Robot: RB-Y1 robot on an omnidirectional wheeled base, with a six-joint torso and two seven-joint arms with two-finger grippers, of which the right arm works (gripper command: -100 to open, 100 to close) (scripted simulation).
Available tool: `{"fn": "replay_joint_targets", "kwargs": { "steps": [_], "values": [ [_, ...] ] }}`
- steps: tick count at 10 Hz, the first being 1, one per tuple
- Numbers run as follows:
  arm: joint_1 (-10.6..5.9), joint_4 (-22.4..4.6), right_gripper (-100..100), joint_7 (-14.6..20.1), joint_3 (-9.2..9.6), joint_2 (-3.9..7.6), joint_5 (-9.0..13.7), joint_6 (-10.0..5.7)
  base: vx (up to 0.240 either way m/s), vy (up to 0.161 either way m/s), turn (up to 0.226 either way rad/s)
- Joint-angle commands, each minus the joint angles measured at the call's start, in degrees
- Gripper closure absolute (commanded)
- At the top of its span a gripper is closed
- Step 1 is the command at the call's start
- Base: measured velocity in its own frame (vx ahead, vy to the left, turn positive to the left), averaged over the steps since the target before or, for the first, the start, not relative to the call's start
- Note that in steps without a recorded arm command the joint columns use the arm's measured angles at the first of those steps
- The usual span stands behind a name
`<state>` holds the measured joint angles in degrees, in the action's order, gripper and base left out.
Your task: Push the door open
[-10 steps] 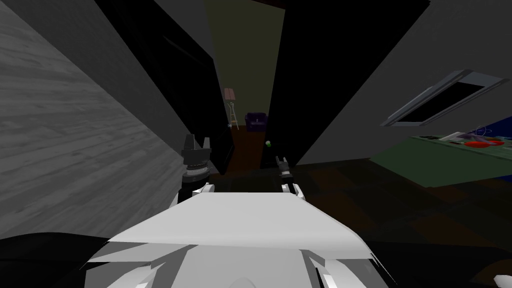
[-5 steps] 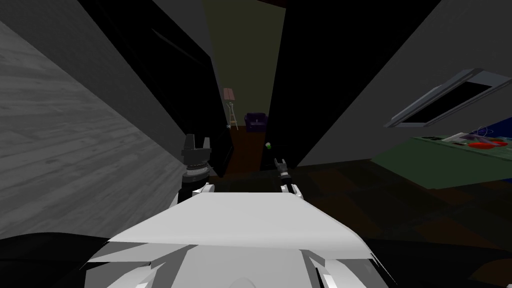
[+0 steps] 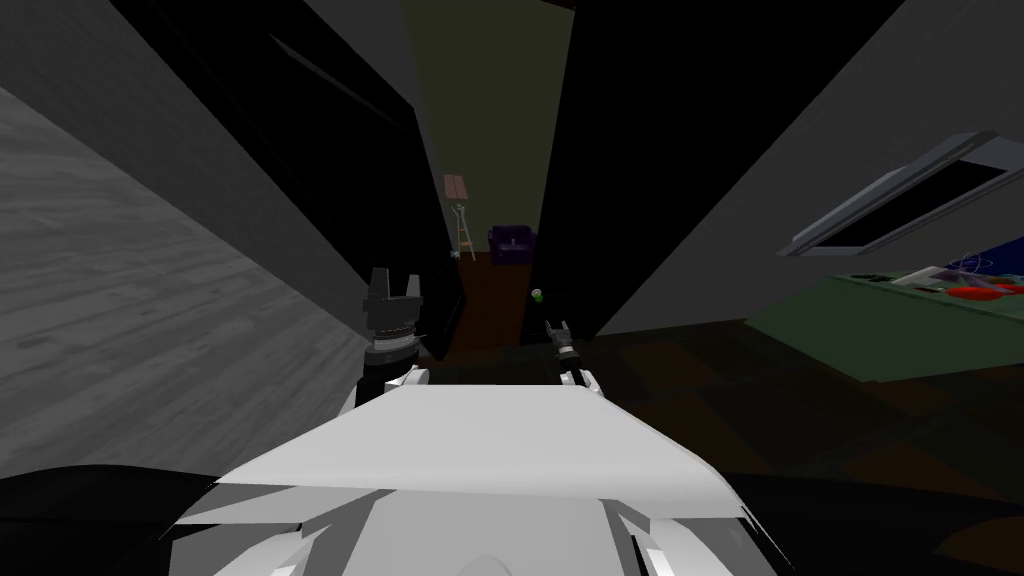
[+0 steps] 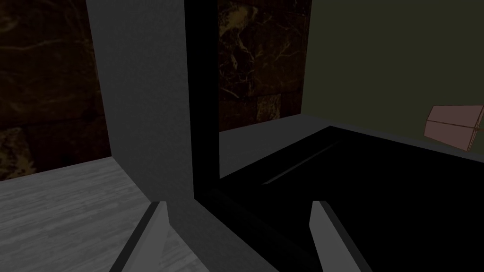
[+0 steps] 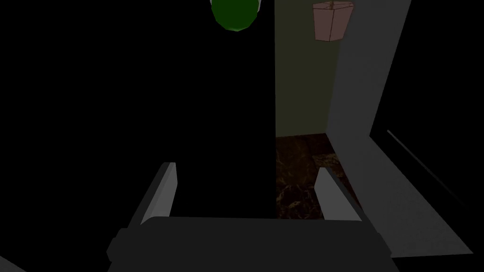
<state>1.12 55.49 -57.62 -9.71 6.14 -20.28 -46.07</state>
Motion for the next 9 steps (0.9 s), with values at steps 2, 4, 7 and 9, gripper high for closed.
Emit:
{"fn": "replay_joint_targets", "kwargs": {
  "steps": [2,4,7,9],
  "values": [
    [-1.04,-3.14,-100,-2.11,-0.29,0.11,-0.75,-0.67,0.084,0.002,-0.008],
    [-1.81,-5.34,-100,-3.69,-0.47,0.09,-1.33,-1.05,0.089,-0.010,-0.007],
    [-2.75,-8.03,-100,-5.60,-0.69,0.04,-2.05,-1.52,0.078,-0.004,-0.005],
    [-3.36,-9.78,-100,-6.85,-0.83,0.01,-2.51,-1.82,0.066,0.000,-0.006]
  ]
}}
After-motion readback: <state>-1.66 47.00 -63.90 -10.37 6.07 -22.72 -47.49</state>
